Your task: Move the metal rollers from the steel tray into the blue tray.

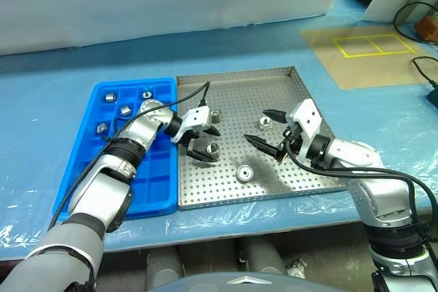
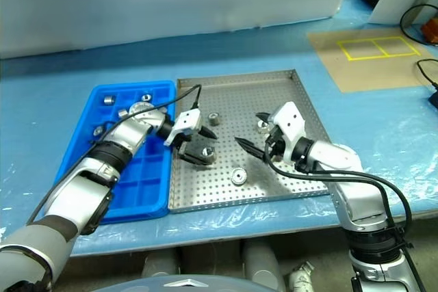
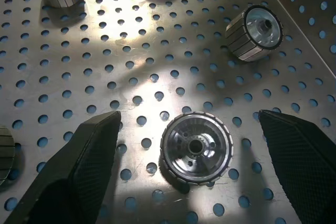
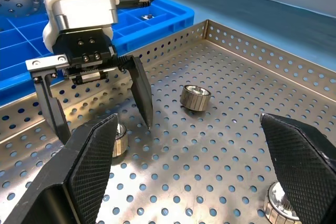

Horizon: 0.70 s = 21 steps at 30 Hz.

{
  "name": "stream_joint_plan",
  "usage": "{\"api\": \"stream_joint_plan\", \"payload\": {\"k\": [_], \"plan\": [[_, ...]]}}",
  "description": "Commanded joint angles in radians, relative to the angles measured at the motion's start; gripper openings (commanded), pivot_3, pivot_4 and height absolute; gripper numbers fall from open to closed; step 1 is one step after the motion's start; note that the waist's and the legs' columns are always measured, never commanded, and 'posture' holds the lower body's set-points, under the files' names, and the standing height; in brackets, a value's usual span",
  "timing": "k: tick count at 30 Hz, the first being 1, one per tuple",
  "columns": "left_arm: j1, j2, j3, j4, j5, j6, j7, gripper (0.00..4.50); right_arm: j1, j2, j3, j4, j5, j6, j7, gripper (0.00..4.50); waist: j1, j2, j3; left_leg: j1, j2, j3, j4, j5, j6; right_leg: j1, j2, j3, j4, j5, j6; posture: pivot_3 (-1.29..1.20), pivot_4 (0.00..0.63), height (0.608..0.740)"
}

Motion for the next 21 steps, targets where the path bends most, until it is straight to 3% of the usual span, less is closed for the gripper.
{"api": "stream_joint_plan", "payload": {"k": [1, 10, 14, 18, 21], "plan": [[0.029, 0.02, -0.013, 0.004, 0.038, -0.024, 0.015, 4.45, -0.011, -0.01, -0.004, -0.014, 0.009, -0.016, -0.001, 4.5, 0.0, 0.0, 0.0, 0.0, 0.0, 0.0, 0.0, 0.0, 0.0, 0.0, 0.0, 0.0, 0.0, 0.0, 0.0, -0.41, 0.15, 0.74], [0.031, 0.041, -0.016, 0.034, 0.089, -0.064, 0.033, 4.45, -0.011, 0.001, 0.008, -0.014, 0.006, -0.019, -0.016, 4.5, -0.021, 0.001, -0.001, 0.002, 0.0, 0.0, 0.0, 0.0, 0.0, 0.0, 0.0, 0.0, 0.0, 0.0, 0.0, -0.41, 0.15, 0.74], [0.04, 0.042, -0.02, 0.043, 0.112, -0.093, 0.06, 3.56, -0.005, -0.005, 0.0, -0.009, 0.002, -0.028, -0.02, 4.5, -0.024, 0.004, -0.002, 0.002, 0.0, 0.0, 0.0, 0.0, 0.0, 0.0, 0.0, 0.0, 0.0, 0.0, 0.0, -0.41, 0.15, 0.74], [0.044, 0.042, -0.017, 0.039, 0.099, -0.086, 0.032, 3.56, -0.006, -0.002, -0.001, -0.003, -0.001, -0.034, -0.029, 4.5, -0.024, 0.004, -0.003, 0.002, 0.0, 0.0, 0.0, 0.0, 0.0, 0.0, 0.0, 0.0, 0.0, 0.0, 0.0, -0.41, 0.15, 0.74], [0.047, 0.045, -0.017, 0.042, 0.106, -0.097, 0.043, 3.02, -0.009, 0.001, 0.001, 0.001, -0.003, -0.038, -0.034, 4.5, -0.025, 0.005, -0.003, 0.002, 0.0, 0.0, 0.0, 0.0, 0.0, 0.0, 0.0, 0.0, 0.0, 0.0, 0.0, -0.41, 0.15, 0.74]]}}
